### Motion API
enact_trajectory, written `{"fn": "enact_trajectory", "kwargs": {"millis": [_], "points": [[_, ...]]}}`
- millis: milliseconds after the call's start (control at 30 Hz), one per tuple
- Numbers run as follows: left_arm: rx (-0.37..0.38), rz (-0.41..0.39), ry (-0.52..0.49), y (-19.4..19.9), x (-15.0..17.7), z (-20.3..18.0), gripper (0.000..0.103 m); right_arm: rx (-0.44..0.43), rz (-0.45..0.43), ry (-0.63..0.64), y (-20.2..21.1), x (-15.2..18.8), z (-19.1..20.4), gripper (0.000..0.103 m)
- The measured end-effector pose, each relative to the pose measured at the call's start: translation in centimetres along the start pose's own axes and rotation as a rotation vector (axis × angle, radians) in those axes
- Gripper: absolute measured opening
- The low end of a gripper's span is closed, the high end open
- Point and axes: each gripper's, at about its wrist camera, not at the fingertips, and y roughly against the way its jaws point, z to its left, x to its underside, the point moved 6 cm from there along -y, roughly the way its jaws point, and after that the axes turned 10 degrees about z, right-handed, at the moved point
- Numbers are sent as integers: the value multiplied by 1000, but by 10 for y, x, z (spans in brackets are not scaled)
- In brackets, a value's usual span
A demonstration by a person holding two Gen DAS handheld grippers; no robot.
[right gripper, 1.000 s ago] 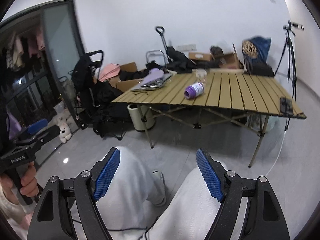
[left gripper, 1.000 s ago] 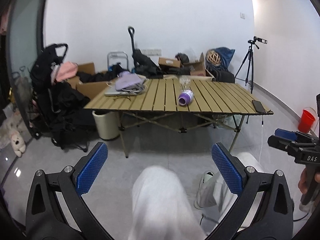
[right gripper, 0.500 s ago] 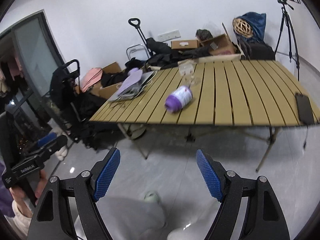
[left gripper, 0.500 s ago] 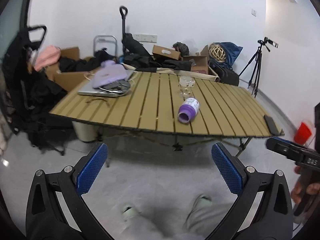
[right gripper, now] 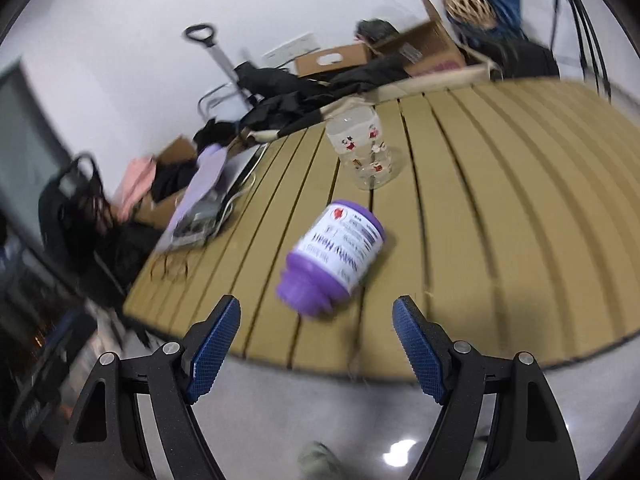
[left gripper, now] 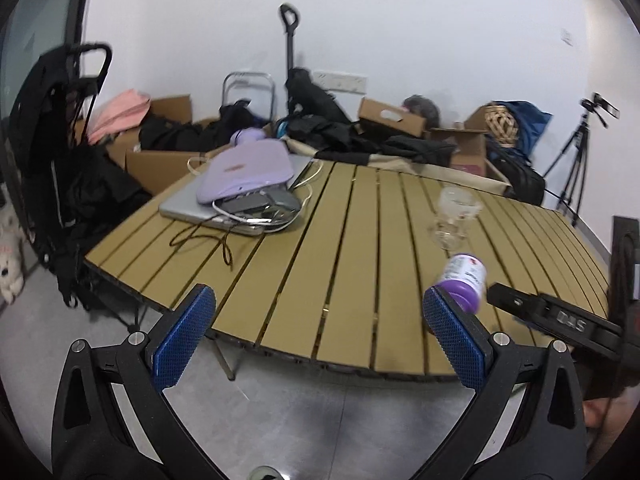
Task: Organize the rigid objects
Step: 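Reach the right gripper to the lying purple bottle and grasp it, then grasp the purple bottle with the left gripper while the right gripper releases it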
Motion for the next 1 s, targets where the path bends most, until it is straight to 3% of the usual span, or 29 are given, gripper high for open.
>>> {"fn": "enact_trajectory", "kwargs": {"millis": [100, 167, 200, 333, 400, 500, 633, 700, 767, 833, 867, 933, 1000], "points": [[-22, -7, 9, -22, -13, 3, 103, -29, 8, -61, -35, -18, -2, 83], [-46, -5, -3, -39, -25, 3, 103, 7, -4, -54, -55, -28, 0, 82], [-46, -3, -6, -46, -30, 3, 103, 39, -8, -28, -66, -33, 3, 73], [-3, 62, 31, -85, -56, -1, 103, 69, 7, 189, -96, -49, 27, 68], [60, 107, 61, -108, -65, -6, 103, 69, 54, 297, -106, -54, 38, 66], [98, 160, 44, -135, -68, -16, 103, 19, 103, 407, -114, -58, 54, 63], [165, 232, 2, -164, -66, -39, 101, -73, 98, 506, -115, -47, 69, 62], [180, 232, -17, -171, -57, -47, 96, -96, 92, 536, -114, -42, 72, 62], [191, 264, 29, -181, -48, -46, 64, -115, 102, 586, -113, -35, 77, 62], [273, 319, 91, -189, -40, -45, 59, -101, 110, 667, -113, -26, 88, 62], [274, 304, 84, -186, -39, -44, 56, -106, 117, 698, -113, -23, 92, 62], [226, 260, 27, -175, -41, -43, 47, -85, 129, 752, -112, -19, 96, 62], [198, 240, 9, -170, -42, -38, 45, -84, 139, 763, -112, -18, 95, 66]]}}
